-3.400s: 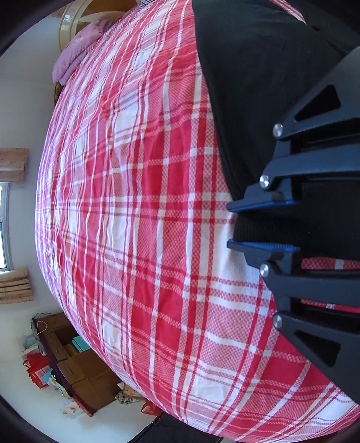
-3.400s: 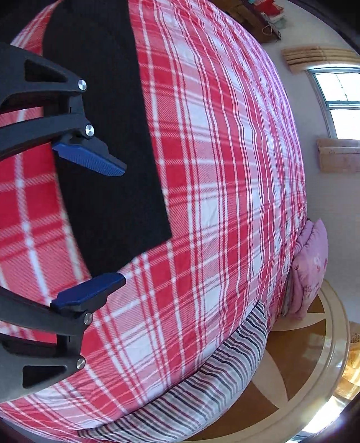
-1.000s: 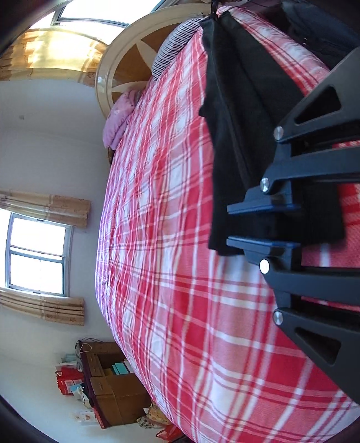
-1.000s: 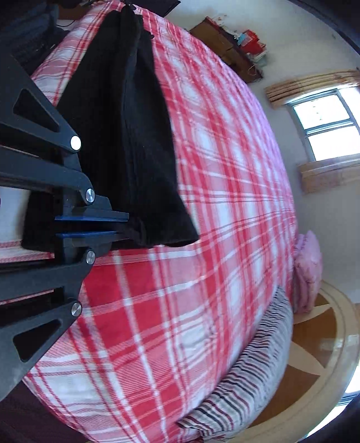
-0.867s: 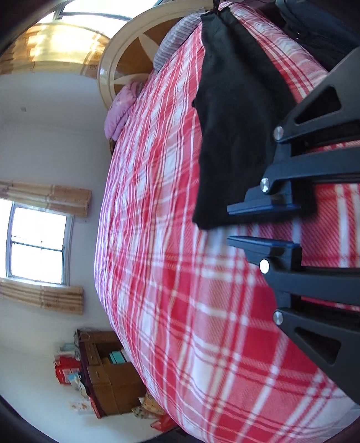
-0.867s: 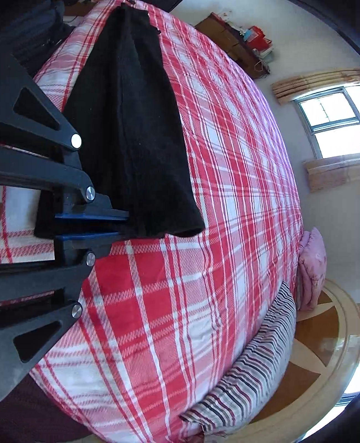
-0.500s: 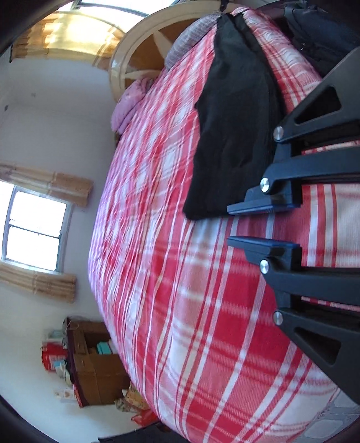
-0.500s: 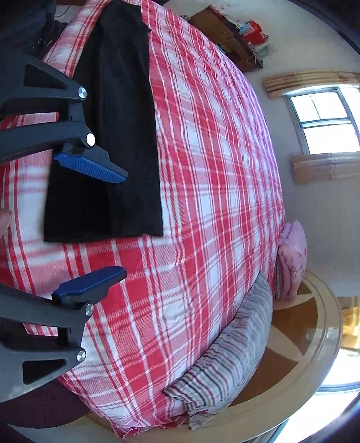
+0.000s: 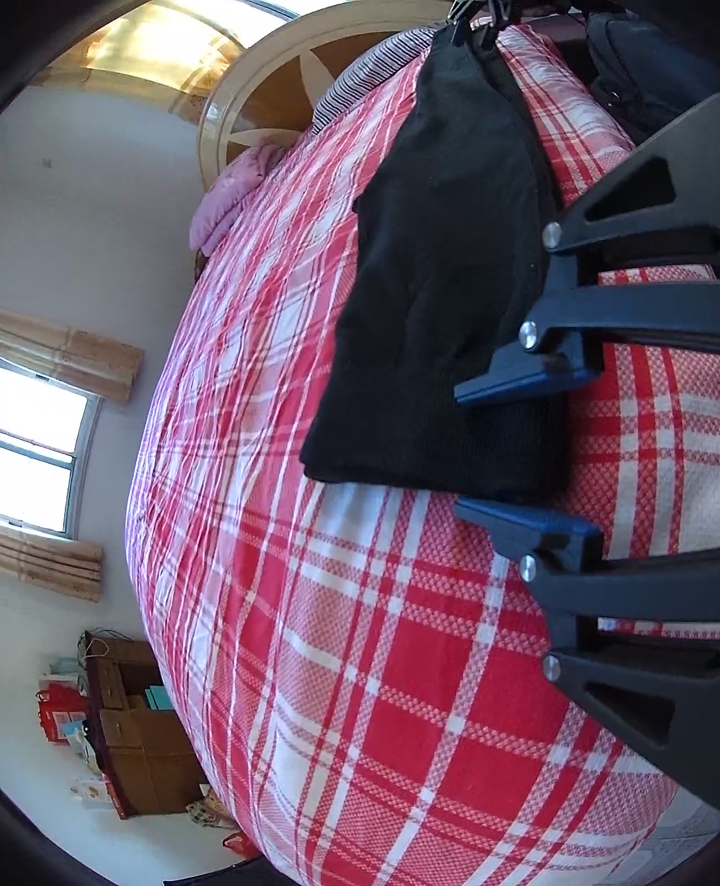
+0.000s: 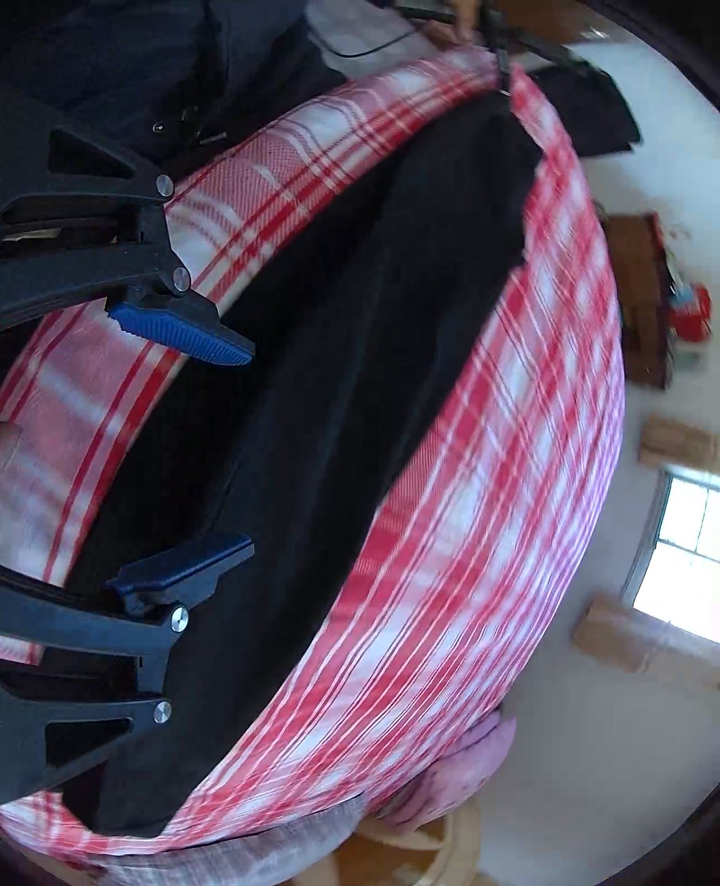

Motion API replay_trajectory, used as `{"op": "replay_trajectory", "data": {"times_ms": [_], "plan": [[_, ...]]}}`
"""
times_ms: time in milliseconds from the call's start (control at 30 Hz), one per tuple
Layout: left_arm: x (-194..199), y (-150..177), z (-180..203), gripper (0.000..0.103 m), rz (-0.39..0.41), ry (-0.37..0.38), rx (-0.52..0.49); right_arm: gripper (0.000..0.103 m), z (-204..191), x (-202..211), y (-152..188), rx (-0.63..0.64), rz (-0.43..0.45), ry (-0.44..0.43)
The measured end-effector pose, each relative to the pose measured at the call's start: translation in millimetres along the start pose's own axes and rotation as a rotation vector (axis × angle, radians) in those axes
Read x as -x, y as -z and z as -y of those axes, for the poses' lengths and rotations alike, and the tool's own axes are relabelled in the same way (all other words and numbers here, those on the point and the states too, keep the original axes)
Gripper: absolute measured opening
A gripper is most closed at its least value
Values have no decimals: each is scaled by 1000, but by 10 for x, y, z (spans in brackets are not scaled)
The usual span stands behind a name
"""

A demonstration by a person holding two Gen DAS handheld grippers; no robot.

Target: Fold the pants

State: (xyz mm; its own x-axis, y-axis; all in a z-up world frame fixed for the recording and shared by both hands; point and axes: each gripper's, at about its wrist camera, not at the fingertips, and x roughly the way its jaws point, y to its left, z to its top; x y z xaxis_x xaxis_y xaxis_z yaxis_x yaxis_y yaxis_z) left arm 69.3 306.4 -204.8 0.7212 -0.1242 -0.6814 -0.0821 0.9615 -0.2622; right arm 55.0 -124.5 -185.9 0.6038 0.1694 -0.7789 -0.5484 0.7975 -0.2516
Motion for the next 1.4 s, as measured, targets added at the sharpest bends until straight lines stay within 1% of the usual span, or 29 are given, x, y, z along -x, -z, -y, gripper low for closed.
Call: {"op": "replay_trajectory", "data": {"times_ms": [133, 200, 233, 267, 300, 333, 367, 400, 433, 533, 667, 800, 900, 1033, 1133, 1167, 1200, 1267, 1300, 1333, 1400], "plan": [[-11, 8, 8, 38, 8, -6, 2, 64, -389, -269, -130, 91, 7, -10], [-21, 2, 12, 39, 13, -9, 3, 64, -518, -362, -202, 142, 21, 29], [-19, 4, 17, 39, 15, -12, 1, 61, -544, -393, -210, 168, 19, 52], [-24, -2, 18, 39, 16, -14, -1, 51, -559, -436, -216, 186, 4, 68], [-28, -7, 18, 39, 17, -14, 1, 22, -587, -500, -211, 207, -26, 74], [-35, -12, 15, 39, 18, -12, 4, 14, -589, -487, -192, 214, -31, 67], [-38, -13, 9, 40, 20, -11, 7, 13, -598, -459, -179, 219, -28, 57], [-48, -17, 10, 40, 21, -11, 8, 6, -599, -410, -148, 226, -30, 43], [-50, -13, 8, 40, 24, -11, 7, 5, -593, -340, -107, 232, -34, 31], [-63, -12, 12, 41, 32, -12, 7, 5, -603, -227, -29, 227, -36, 10], [-83, -22, 55, 46, 35, -23, -6, 5, -602, -366, 47, 202, -73, 2], [-35, -36, 92, 47, 32, -41, -11, 5, -592, -371, 4, 175, -92, -15], [53, -46, 141, 47, 69, -64, -30, 5, -546, -298, -5, 168, -102, -37], [148, -73, 267, 47, 114, -123, -81, 7, -382, -167, 16, 79, -67, -68], [254, -124, 480, 47, 149, -111, -139, 9, -232, -21, 59, 13, -30, -55], [278, -139, 567, 50, 155, -100, -162, 10, -155, 32, 92, -15, -22, -53], [300, -155, 682, 58, 158, -84, -192, 12, -89, 80, 126, -35, -15, -48], [306, -176, 946, 63, 154, -45, -254, 24, 86, 191, 204, -86, 0, -12], [287, -180, 1089, 63, 143, -20, -288, 42, 170, 246, 233, -114, 8, 4], [265, -173, 1254, 63, 128, 15, -326, 54, 328, 343, 312, -171, 25, 28], [209, -161, 1525, 63, 99, 83, -379, 54, 562, 448, 373, -255, 48, 60]]}}
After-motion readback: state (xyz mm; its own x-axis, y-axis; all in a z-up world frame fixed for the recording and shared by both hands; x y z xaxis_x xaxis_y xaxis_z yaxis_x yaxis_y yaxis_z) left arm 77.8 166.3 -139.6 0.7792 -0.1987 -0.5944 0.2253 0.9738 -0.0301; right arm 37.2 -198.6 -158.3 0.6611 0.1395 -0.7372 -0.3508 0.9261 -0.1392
